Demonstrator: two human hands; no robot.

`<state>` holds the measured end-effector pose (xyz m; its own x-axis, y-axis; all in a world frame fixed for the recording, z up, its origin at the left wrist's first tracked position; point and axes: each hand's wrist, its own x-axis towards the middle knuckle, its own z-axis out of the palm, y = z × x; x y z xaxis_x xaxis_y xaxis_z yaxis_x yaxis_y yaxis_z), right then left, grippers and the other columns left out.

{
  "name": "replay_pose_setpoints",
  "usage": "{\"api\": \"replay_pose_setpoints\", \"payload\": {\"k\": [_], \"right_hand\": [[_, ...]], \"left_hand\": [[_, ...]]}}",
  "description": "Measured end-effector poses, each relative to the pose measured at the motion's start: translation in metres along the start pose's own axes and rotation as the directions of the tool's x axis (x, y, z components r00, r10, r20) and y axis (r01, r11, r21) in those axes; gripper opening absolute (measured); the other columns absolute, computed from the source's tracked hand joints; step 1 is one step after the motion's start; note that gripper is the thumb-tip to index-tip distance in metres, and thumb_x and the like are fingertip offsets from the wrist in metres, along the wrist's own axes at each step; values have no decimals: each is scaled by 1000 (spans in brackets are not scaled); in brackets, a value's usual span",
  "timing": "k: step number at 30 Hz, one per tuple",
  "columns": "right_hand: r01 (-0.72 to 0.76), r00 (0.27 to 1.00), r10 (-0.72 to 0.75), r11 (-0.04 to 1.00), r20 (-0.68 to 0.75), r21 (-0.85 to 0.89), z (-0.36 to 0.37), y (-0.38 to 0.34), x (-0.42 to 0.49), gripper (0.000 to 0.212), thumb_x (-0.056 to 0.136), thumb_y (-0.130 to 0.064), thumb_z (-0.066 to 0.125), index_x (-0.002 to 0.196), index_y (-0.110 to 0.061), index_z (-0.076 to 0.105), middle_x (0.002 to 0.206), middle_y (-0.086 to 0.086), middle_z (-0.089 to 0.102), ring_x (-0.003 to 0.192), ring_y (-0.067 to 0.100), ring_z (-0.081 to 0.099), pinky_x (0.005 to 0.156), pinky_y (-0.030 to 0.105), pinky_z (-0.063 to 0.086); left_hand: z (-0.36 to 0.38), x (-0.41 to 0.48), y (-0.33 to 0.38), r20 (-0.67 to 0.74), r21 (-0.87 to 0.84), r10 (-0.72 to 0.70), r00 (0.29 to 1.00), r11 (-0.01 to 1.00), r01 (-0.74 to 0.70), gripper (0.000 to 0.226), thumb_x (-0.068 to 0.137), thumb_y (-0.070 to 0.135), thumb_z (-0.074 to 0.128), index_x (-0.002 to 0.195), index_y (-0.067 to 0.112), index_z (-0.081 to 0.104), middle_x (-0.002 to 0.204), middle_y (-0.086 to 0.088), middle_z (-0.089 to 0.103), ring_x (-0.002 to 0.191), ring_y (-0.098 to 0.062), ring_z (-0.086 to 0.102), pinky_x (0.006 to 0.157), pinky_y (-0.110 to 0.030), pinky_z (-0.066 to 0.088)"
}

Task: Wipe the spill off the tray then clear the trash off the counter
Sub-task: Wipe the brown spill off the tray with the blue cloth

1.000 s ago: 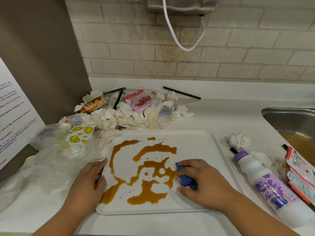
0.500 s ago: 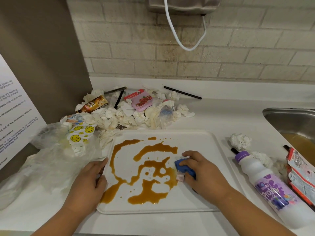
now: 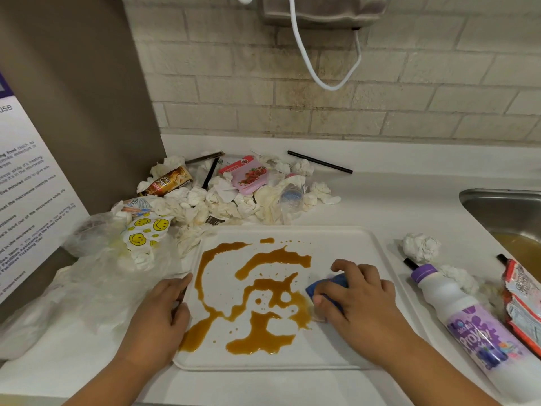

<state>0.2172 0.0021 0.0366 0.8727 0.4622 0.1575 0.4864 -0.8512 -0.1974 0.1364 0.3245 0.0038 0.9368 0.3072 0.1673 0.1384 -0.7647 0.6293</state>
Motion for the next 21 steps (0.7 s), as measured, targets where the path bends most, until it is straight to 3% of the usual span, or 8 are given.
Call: {"api": "replay_pose_setpoints", "payload": {"k": [4,7,10,13,15,17,19,21], "right_hand": [[-159,983,162,986,-83,43,11,-7,-7,61,70,-28,76,120,-38,43,107,-8,53,92,22,54,61,29,40],[-9,994,20,995,-112,102,21,1,-7,64,55,-3,80,108,-30,55,100,-8,61,87,22,60,60,27,47],[39,993,-17,980,-114,194,13,20,-3,49,64,4,65,98,-30,67,107,-10,62,100,26,57,75,43,53],[-116,988,134,972,-75,204,5,34,-1,33,78,-8,58,93,-36,67,127,-15,52,120,19,39,94,39,41],[-219,973,228,958,-31,185,5,27,-2,21,80,-37,46,93,-38,62,133,-16,43,123,15,31,100,32,34],[-247,966,256,959,-48,141,12,14,-3,40,74,-61,33,92,-37,60,132,-13,43,127,19,31,102,36,36],[-72,991,85,990,-104,125,22,5,-6,37,77,-62,41,89,-34,61,127,-12,48,126,22,37,101,39,40],[116,988,-92,973,-127,201,25,1,-9,19,76,-46,54,79,-28,59,117,-17,52,114,13,44,92,27,44]], "left_hand": [[0,1,0,-2,11,5,1000,1000,-5,51,86,3,53,134,20,52,121,3,55,92,-18,54,84,-29,42],[-1,0,1,-3,4,0,1000,1000,0,51,86,2,53,134,20,51,118,6,54,91,-18,54,83,-29,42],[-2,0,2,-2,3,3,1000,1000,-3,51,86,2,53,135,19,51,116,8,52,90,-16,54,81,-27,41],[-1,0,2,2,-4,3,1000,1000,-3,51,87,2,52,135,19,51,116,9,52,96,-16,54,83,-27,41],[-1,-1,2,0,-11,1,1000,1000,-1,51,87,2,52,135,19,51,117,8,52,95,-15,55,83,-27,41],[-1,-1,2,-1,-5,0,1000,1000,0,51,86,2,53,135,19,52,118,7,53,96,-16,55,84,-27,42],[-1,-1,3,-1,0,0,1000,1000,0,51,86,1,53,134,19,52,115,7,53,95,-16,54,82,-27,41],[-2,0,3,1,-2,4,1000,1000,-4,51,86,1,54,133,19,53,112,7,54,94,-16,54,80,-28,40]]}}
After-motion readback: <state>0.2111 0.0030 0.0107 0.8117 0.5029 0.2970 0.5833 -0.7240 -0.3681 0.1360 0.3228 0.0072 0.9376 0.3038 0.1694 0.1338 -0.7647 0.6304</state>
